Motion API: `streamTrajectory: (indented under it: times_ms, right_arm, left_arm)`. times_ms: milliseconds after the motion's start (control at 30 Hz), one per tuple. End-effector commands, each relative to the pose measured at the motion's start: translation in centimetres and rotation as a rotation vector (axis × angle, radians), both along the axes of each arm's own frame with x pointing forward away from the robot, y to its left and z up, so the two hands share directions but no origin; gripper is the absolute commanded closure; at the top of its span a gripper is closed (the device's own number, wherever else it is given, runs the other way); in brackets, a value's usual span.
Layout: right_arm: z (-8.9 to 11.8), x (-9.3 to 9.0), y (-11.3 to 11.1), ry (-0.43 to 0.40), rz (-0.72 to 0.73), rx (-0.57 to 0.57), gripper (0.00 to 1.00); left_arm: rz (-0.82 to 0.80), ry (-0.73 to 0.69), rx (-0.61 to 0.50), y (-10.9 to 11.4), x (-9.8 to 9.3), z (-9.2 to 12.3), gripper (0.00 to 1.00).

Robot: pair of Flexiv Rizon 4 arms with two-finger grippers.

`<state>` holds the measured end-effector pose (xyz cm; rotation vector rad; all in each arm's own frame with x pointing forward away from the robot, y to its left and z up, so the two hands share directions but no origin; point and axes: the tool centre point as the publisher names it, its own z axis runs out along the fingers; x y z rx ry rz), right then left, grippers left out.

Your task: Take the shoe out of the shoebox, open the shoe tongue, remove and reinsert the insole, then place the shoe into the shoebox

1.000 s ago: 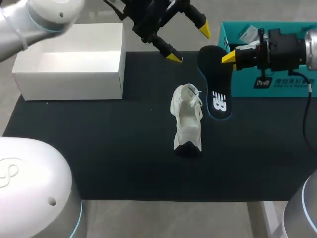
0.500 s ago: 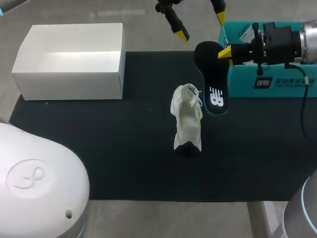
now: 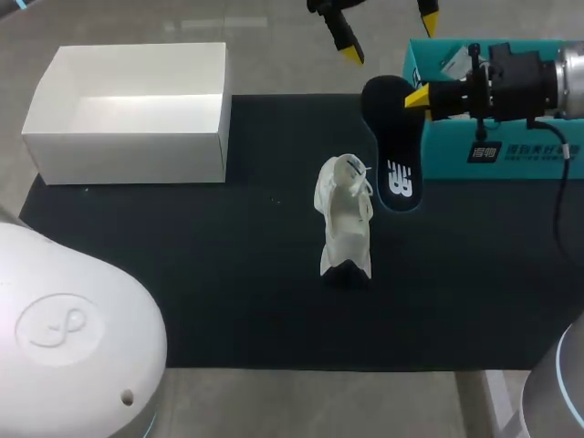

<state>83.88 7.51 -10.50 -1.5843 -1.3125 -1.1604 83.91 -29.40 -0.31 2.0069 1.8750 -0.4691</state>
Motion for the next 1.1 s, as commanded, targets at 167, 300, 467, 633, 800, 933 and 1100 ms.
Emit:
streamTrajectory:
  times_ms: [167,300,467,633,800,933,1100]
  right_arm:
    - [-0.5,-0.1,0.0,0.006,-0.033,-0.011,1.00]
    - [-0.5,-0.1,0.1,0.003,-0.038,-0.004,1.00]
    - [-0.4,-0.1,0.4,0.002,-0.034,0.010,1.00]
    - [-0.5,-0.1,0.6,0.002,-0.039,0.036,1.00]
    - [-0.4,-0.2,0.5,0.001,-0.046,0.043,1.00]
    - [-0.4,-0.2,0.4,0.000,-0.050,0.045,1.00]
    - [-0.4,-0.2,0.4,-0.001,-0.047,0.046,1.00]
  left_arm:
    - [0.072,-0.326,0.266,1.0,0.1,-1.1,0.00]
    - [0.052,-0.291,0.257,1.1,0.1,-1.3,0.00]
    - [0.019,-0.248,0.305,0.2,0.3,-2.1,0.00]
    - [0.024,-0.163,0.265,-0.9,-0.1,-1.9,0.00]
    - [0.025,-0.159,0.261,-0.9,-0.2,-1.9,0.00]
    - [0.019,-0.160,0.261,-0.7,-0.2,-1.8,0.00]
    - [0.017,-0.152,0.260,-0.4,-0.2,-1.7,0.00]
